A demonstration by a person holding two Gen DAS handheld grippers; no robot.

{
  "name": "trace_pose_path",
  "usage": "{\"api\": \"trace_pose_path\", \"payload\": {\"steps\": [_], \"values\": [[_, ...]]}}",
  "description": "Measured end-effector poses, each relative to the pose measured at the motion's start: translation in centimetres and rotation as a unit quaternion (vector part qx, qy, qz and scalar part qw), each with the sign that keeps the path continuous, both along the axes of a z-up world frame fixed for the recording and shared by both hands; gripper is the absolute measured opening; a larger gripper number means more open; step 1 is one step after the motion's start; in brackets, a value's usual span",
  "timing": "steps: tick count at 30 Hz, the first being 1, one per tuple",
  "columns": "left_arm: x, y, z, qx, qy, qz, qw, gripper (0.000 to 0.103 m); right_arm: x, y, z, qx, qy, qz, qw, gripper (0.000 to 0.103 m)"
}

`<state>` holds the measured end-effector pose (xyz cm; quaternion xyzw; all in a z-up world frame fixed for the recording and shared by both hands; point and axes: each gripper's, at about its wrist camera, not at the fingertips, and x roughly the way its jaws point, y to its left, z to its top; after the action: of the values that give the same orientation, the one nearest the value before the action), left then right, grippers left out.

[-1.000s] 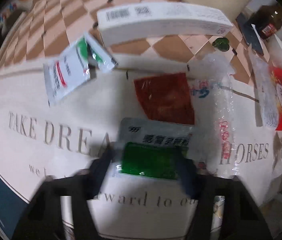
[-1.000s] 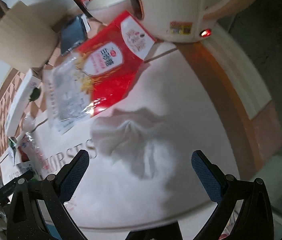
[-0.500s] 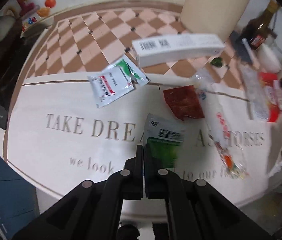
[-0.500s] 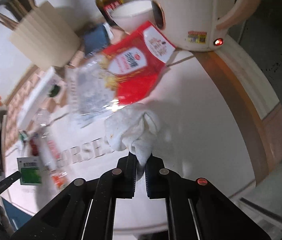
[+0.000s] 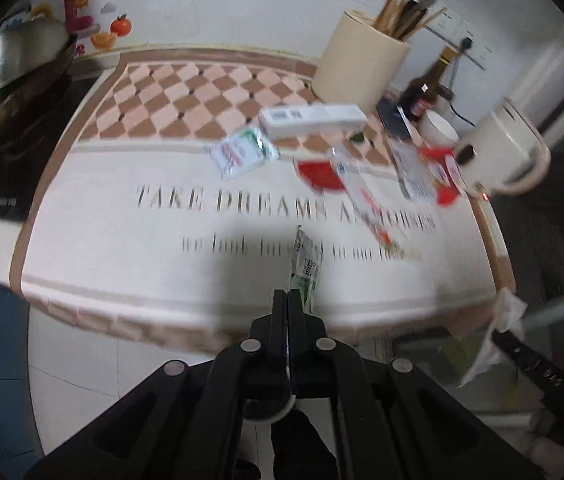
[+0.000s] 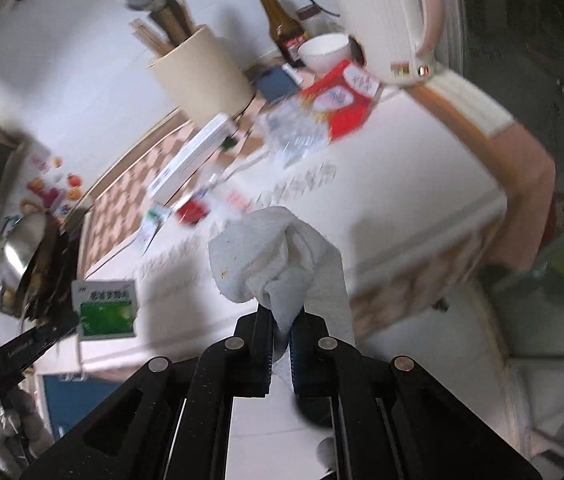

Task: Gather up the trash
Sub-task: 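Lower the sachet and tissue into the grey bin and open both grippers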

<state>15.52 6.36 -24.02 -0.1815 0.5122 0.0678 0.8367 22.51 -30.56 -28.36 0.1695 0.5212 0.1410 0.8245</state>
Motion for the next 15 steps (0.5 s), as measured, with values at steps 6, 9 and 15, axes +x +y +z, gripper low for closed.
{"api": "trace_pose_path", "payload": {"steps": [6,9,15], "values": [[-5.7,-1.2,-7.1,-0.024,0.074,-0.010,0.9969,0.000,-8.1,1.0,-5.8,0.028,0.071,0.018,0.997,0.007],[-6.9,-1.6,-13.5,-0.033,0.120,-0.005,0.9922,0.000,-10.6,1.5,-11.8,0.029,0.124,0.025,0.992,0.007],[-7.5,-2.0,-32.5,-0.068,0.204,0.009,0.9766,0.000,-13.3,2.9,-30.4,0.017,0.216,0.044,0.975,0.007]]}}
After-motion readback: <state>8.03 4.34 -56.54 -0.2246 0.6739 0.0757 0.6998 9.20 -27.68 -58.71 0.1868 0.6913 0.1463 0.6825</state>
